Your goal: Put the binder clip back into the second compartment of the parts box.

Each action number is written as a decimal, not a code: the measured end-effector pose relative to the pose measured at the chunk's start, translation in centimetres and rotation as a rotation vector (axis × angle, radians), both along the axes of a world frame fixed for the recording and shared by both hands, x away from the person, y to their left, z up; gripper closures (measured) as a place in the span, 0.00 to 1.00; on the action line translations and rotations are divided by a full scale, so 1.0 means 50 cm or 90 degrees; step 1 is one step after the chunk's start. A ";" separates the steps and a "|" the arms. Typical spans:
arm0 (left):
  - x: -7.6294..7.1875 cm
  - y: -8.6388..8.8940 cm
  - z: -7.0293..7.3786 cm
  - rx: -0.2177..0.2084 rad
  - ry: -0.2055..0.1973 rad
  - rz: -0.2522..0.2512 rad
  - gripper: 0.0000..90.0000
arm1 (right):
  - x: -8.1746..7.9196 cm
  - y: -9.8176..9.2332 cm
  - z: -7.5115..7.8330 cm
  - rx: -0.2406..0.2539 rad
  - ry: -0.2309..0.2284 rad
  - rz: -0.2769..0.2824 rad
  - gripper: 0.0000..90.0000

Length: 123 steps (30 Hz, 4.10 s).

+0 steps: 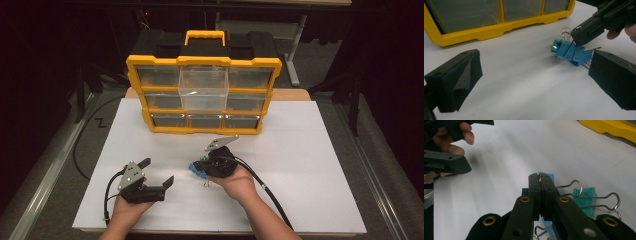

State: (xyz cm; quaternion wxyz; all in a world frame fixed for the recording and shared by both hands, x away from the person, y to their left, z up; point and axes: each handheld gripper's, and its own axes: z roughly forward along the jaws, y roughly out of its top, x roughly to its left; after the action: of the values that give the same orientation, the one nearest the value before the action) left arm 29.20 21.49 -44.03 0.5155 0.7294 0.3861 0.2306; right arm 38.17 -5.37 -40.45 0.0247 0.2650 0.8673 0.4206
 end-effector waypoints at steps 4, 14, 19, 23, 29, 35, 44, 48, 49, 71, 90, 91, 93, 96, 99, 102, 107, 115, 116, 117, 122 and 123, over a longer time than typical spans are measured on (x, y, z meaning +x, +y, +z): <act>0.000 0.000 0.000 0.000 -0.001 0.001 0.00 | -0.003 -0.002 0.005 -0.002 -0.003 0.003 1.00; -0.001 0.000 0.000 0.004 -0.003 0.001 0.00 | -0.021 -0.040 0.048 -0.024 -0.023 0.015 1.00; -0.001 0.001 0.000 0.003 -0.005 0.002 0.00 | -0.029 -0.065 0.066 -0.042 -0.031 0.011 1.00; -0.001 0.001 0.001 0.004 -0.006 -0.001 0.00 | -0.035 -0.100 0.080 -0.072 -0.028 0.006 1.00; -0.001 0.000 0.000 0.005 -0.007 -0.002 0.00 | -0.040 -0.129 0.079 -0.119 -0.015 0.014 1.00; -0.001 0.001 0.000 0.008 -0.008 -0.002 0.00 | -0.041 -0.149 0.069 -0.164 0.015 0.030 1.00; -0.002 0.002 0.000 0.016 -0.008 -0.003 0.00 | -0.042 -0.167 0.062 -0.218 0.046 0.061 1.00; -0.002 0.002 0.000 0.020 -0.010 -0.004 0.00 | -0.043 -0.174 0.067 -0.244 0.054 0.080 1.00; -0.002 0.001 0.000 0.019 -0.013 -0.004 0.00 | -0.043 -0.177 0.070 -0.251 0.056 0.082 1.00; 0.001 0.009 -0.001 0.019 -0.024 0.005 0.00 | -0.033 -0.192 0.209 -0.306 0.065 0.138 1.00; 0.000 0.012 0.000 0.014 -0.025 0.004 0.00 | -0.009 -0.202 0.355 -0.295 0.065 0.166 1.00; 0.000 0.012 -0.001 0.013 -0.026 0.006 0.00 | -0.009 -0.200 0.364 -0.295 0.065 0.169 1.00; 0.000 0.013 0.000 0.012 -0.026 0.007 0.00 | -0.009 -0.196 0.378 -0.294 0.066 0.173 1.00; -0.002 0.014 0.001 0.008 -0.029 0.009 0.00 | -0.007 -0.190 0.404 -0.286 0.059 0.176 1.00; -0.002 0.013 0.000 0.012 -0.026 0.005 0.00 | -0.003 -0.181 0.437 -0.290 0.046 0.179 1.00; -0.001 0.014 0.000 0.010 -0.024 0.004 0.00 | 0.001 -0.173 0.462 -0.293 0.035 0.180 1.00; -0.002 0.015 0.001 0.010 -0.028 0.002 0.00 | 0.009 -0.164 0.492 -0.292 0.026 0.178 1.00; 0.000 0.013 0.001 0.004 -0.027 -0.002 0.00 | 0.036 -0.140 0.530 -0.302 0.029 0.180 1.00; 0.000 0.013 0.000 0.007 -0.030 -0.003 0.00 | 0.039 -0.128 0.542 -0.314 0.027 0.188 1.00; 0.000 0.013 0.000 0.008 -0.031 -0.003 0.00 | 0.039 -0.128 0.542 -0.314 0.027 0.188 1.00; -0.002 0.014 0.000 0.009 -0.030 -0.006 0.00 | 0.039 -0.086 0.589 -0.316 0.006 0.207 1.00; -0.002 0.014 0.001 0.009 -0.030 -0.006 0.00 | 0.038 -0.082 0.593 -0.316 0.006 0.206 1.00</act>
State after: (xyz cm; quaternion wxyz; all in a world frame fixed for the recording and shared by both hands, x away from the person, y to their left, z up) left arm 29.11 22.19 -44.00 0.5202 0.7293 0.3689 0.2478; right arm 40.08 -9.46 -10.82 0.0173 0.1107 0.9749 0.1926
